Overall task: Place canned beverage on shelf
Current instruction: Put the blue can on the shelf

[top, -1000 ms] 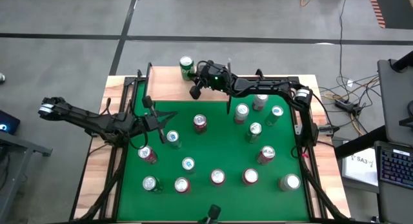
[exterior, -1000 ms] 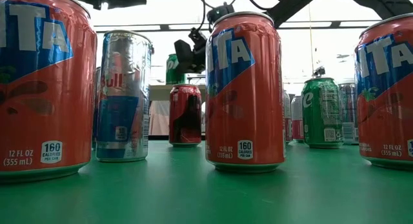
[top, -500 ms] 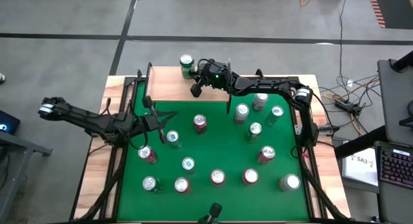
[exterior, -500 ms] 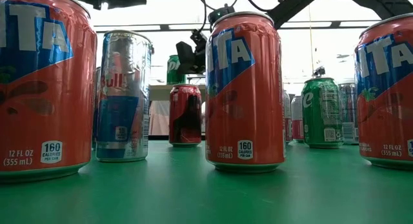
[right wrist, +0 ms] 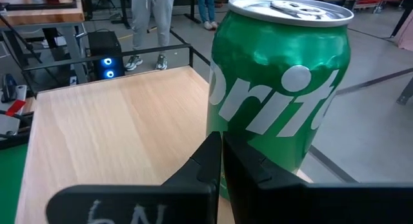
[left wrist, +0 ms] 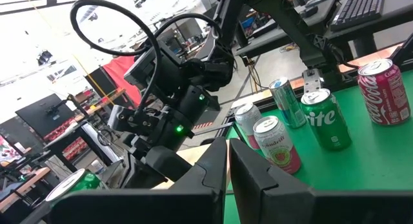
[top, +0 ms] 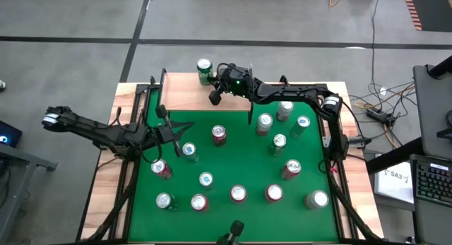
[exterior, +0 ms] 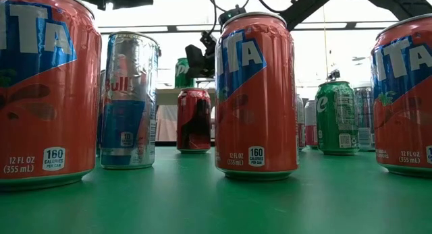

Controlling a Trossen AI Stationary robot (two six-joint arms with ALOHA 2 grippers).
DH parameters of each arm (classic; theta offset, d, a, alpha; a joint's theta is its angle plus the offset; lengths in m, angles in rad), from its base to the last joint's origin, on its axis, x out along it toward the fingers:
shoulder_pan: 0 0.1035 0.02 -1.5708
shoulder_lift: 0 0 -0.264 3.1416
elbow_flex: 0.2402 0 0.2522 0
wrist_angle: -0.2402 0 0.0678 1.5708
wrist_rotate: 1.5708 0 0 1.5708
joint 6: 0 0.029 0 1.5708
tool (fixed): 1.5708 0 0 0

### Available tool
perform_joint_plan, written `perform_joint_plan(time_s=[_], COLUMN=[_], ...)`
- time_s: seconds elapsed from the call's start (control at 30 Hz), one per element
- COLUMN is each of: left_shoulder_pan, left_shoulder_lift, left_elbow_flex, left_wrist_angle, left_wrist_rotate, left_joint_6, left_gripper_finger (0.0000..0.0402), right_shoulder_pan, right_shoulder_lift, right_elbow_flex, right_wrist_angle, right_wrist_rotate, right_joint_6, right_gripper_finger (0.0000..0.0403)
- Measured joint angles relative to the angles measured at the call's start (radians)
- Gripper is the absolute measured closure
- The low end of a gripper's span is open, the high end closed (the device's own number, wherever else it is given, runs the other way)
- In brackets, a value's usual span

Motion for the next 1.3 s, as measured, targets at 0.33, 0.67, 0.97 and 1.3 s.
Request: perform_joint_plan(time_s=[0.33,0.67,0.97,1.3], left_shoulder_pan=[0.0,0.0,0.0,0.0], left_shoulder_lift=[0.0,0.0,0.0,0.0], left_elbow_flex=[0.0,0.0,0.0,0.0], left_wrist_angle=[0.0,0.0,0.0,0.0], left_wrist_rotate=[0.0,0.0,0.0,0.0], left_joint_6=[0.0,0.007,0.007,0.008], left_gripper_finger=[0.0399,0.0399,0.0399,0.0399], right_shoulder_pan=[-0.004,-0.003,-0.012,-0.018], right_shoulder_lift=[0.0,0.0,0.0,0.0], right_elbow_flex=[0.0,0.0,0.0,0.0], right_wrist_angle=[0.0,0.058,0.063,0.06], right_wrist_rotate=[-0.024,-0.053,-0.032,-0.028], right_joint_6=[0.002,-0.007,-0.013,-0.014], right_gripper_finger=[0.0394,0.0394,0.0394,0.0394])
